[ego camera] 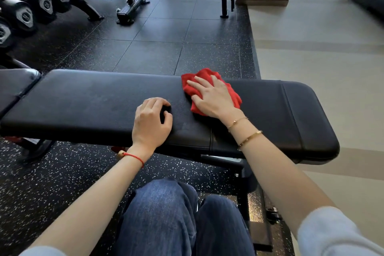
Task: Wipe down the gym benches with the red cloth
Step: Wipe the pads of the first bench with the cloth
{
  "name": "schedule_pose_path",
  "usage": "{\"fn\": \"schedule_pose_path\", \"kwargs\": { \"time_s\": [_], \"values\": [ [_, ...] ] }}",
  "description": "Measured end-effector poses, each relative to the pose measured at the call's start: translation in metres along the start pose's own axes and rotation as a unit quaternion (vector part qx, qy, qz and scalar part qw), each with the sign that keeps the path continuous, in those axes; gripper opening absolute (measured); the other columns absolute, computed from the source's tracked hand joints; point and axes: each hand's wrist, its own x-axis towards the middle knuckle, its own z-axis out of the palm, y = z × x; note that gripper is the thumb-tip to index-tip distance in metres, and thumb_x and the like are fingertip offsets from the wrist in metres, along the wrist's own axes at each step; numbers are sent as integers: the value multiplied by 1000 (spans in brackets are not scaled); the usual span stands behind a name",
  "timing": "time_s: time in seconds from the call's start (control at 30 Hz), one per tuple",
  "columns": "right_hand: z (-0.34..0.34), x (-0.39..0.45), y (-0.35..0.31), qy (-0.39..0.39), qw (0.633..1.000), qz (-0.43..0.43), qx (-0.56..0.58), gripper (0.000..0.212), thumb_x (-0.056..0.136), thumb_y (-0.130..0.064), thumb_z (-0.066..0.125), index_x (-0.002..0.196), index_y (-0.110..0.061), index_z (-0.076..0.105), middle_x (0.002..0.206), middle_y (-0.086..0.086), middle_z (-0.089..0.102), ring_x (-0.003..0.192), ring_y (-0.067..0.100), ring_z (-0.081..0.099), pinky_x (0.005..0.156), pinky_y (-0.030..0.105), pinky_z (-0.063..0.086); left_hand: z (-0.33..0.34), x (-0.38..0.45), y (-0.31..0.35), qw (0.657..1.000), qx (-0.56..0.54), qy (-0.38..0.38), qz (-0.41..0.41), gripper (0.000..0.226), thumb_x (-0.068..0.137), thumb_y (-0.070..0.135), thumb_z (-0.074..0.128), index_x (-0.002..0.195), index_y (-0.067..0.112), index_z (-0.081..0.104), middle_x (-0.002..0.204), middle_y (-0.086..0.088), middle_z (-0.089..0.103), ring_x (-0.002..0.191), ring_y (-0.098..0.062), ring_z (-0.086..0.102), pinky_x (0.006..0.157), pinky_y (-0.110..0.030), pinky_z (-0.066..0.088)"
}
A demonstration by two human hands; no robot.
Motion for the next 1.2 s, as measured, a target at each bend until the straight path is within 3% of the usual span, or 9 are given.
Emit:
{"fn": "schedule_pose_path", "kwargs": {
  "time_s": [0.2, 0.3, 0.43, 0.5, 0.6, 0.77, 1.03, 1.13, 1.2],
  "values": [
    [1, -61, 12, 22, 997, -80, 7, 53, 94, -40, 45, 147, -43, 35, 157, -16, 30, 147, 27, 20, 122, 40, 8, -2, 1, -4, 1000, 7, -4, 10, 32, 84, 21, 51, 112, 16, 66, 115, 0, 67, 112, -22, 58, 100, -40, 43],
    [-6, -72, 46, 54, 998, -25, 6, 52, 95, -40, 47, 146, -42, 37, 157, -15, 31, 146, 22, 22, 122, 40, 11, -1, 1, -2, 999, 23, -33, 33, 37, 89, 23, 51, 122, 16, 66, 128, 1, 65, 123, -21, 55, 106, -43, 41],
    [-16, -48, 65, 59, 994, 93, 1, 52, 95, -41, 42, 147, -40, 36, 158, -13, 30, 145, 26, 22, 121, 44, 11, -3, 0, 2, 993, 67, -80, 51, 37, 99, 24, 52, 135, 18, 59, 144, -1, 55, 137, -22, 45, 112, -44, 33],
    [-16, -41, 61, 53, 992, 112, 8, 52, 96, -43, 40, 148, -41, 35, 159, -14, 27, 146, 29, 19, 122, 44, 8, -5, -1, 11, 993, 51, -91, 50, 42, 101, 32, 46, 139, 17, 56, 149, -3, 50, 140, -23, 40, 114, -46, 32],
    [-12, -57, 45, 44, 996, 74, 12, 52, 96, -43, 42, 147, -43, 34, 159, -15, 27, 147, 30, 17, 122, 41, 7, -5, -5, 33, 989, 62, -110, 82, 53, 98, 42, 36, 142, 18, 53, 150, -3, 49, 142, -25, 38, 117, -45, 29],
    [-11, -123, 37, 51, 999, -8, 15, 55, 93, -39, 48, 147, -41, 35, 157, -16, 30, 147, 26, 19, 122, 41, 10, 11, -9, 54, 984, 76, -118, 112, 47, 98, 34, 45, 141, 17, 54, 148, -4, 51, 140, -27, 41, 119, -48, 26],
    [-32, -130, 103, 83, 982, 168, 2, 53, 95, -38, 44, 147, -42, 36, 157, -16, 30, 146, 28, 21, 122, 43, 9, 29, -15, 59, 971, 113, -108, 179, 51, 98, 37, 35, 139, 14, 54, 144, -6, 55, 133, -27, 48, 116, -49, 33],
    [-27, -123, 86, 67, 984, 164, 14, 53, 95, -39, 44, 147, -42, 35, 158, -16, 28, 147, 30, 16, 122, 43, 7, 32, -17, 62, 971, 123, -89, 187, 48, 97, 34, 39, 137, 13, 57, 142, -6, 57, 131, -28, 51, 113, -50, 35],
    [-20, -133, 69, 67, 991, 117, 9, 54, 94, -39, 46, 147, -42, 36, 157, -17, 30, 147, 30, 17, 122, 42, 8, 33, -18, 62, 971, 127, -74, 190, 47, 96, 32, 42, 136, 14, 58, 141, -5, 58, 129, -27, 53, 112, -50, 36]
  ]
}}
